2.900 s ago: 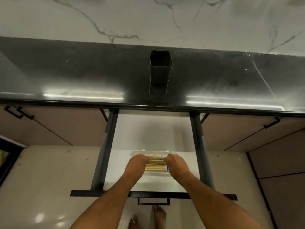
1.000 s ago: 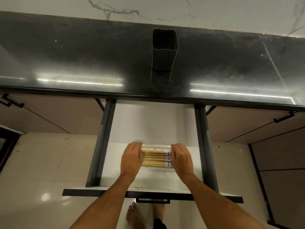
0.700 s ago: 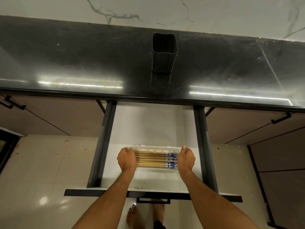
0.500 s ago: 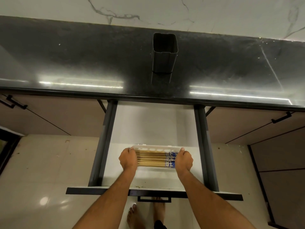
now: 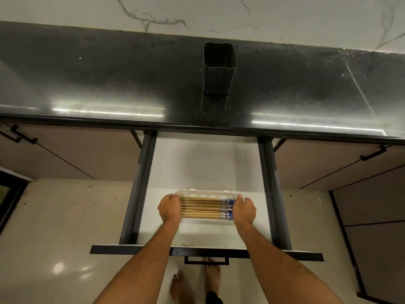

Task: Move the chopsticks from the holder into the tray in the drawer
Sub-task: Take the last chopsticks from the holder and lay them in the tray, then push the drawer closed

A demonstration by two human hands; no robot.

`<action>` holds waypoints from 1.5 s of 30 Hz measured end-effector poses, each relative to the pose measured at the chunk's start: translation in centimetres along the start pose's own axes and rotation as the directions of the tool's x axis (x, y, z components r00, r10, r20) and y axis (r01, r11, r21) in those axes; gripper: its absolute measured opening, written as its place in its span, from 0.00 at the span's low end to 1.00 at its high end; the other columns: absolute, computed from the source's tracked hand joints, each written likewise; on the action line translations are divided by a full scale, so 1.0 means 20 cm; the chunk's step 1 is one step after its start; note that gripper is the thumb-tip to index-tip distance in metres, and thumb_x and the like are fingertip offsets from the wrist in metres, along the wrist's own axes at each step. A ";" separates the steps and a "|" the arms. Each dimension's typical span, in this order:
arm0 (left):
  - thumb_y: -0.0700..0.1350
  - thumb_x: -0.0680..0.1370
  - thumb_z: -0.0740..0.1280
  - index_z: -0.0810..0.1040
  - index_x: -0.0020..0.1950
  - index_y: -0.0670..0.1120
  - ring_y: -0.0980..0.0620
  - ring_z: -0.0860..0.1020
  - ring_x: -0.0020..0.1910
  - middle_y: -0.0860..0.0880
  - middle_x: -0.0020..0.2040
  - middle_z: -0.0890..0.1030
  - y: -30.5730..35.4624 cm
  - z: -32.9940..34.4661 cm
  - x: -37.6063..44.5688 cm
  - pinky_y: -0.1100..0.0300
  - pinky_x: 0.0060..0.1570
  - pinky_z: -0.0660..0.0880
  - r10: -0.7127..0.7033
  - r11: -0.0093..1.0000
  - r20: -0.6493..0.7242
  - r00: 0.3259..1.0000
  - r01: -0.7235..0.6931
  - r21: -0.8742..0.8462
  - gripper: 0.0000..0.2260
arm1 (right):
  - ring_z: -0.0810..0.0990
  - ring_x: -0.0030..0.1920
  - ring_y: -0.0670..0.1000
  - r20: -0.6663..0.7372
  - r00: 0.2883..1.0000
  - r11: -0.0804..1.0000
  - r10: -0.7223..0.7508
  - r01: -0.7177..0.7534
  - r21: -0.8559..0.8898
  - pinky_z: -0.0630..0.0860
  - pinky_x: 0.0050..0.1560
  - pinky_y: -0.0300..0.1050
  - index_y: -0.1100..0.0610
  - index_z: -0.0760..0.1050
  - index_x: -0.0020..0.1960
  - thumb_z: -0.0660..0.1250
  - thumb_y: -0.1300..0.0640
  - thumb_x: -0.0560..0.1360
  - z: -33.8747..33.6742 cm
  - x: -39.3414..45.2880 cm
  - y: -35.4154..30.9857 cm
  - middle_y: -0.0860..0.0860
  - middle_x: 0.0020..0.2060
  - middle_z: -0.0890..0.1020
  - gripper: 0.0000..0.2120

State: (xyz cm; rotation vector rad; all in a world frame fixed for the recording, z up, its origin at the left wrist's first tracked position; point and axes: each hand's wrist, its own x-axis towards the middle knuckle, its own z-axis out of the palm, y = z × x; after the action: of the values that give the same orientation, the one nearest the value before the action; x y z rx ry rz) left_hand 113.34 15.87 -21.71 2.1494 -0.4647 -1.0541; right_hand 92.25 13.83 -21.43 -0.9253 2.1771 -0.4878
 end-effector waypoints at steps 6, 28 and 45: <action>0.47 0.84 0.60 0.80 0.49 0.44 0.46 0.82 0.47 0.45 0.46 0.82 -0.02 -0.03 -0.01 0.58 0.41 0.76 0.116 0.989 0.059 0.991 -0.121 0.087 0.12 | 0.80 0.45 0.51 0.041 0.998 0.998 -0.053 0.054 -0.031 0.80 0.46 0.45 0.57 0.70 0.52 0.55 0.48 0.86 -0.03 -0.02 0.01 0.57 0.50 0.81 0.13; 0.50 0.82 0.62 0.69 0.73 0.42 0.44 0.72 0.70 0.43 0.69 0.75 -0.01 -0.21 -0.48 0.48 0.76 0.64 0.794 0.110 0.425 0.436 -0.789 0.604 0.21 | 0.63 0.78 0.59 0.267 0.599 0.389 -0.755 0.737 -0.553 0.60 0.80 0.55 0.62 0.58 0.79 0.55 0.47 0.85 -0.27 -0.43 0.02 0.60 0.77 0.66 0.28; 0.49 0.83 0.60 0.69 0.74 0.39 0.41 0.71 0.73 0.39 0.71 0.74 -0.39 -0.36 -1.09 0.48 0.77 0.59 0.774 0.102 0.411 0.482 -0.735 0.670 0.22 | 0.65 0.77 0.63 0.343 0.497 0.243 -0.797 0.784 -0.570 0.62 0.77 0.60 0.65 0.59 0.79 0.54 0.47 0.86 -0.48 -0.86 0.48 0.63 0.76 0.67 0.29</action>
State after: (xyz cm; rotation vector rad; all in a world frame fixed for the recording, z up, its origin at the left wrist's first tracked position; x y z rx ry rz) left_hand 105.87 36.84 -12.17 2.0112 -2.1321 -0.0877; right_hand 89.15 33.49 -12.41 -2.5261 1.6903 -0.0917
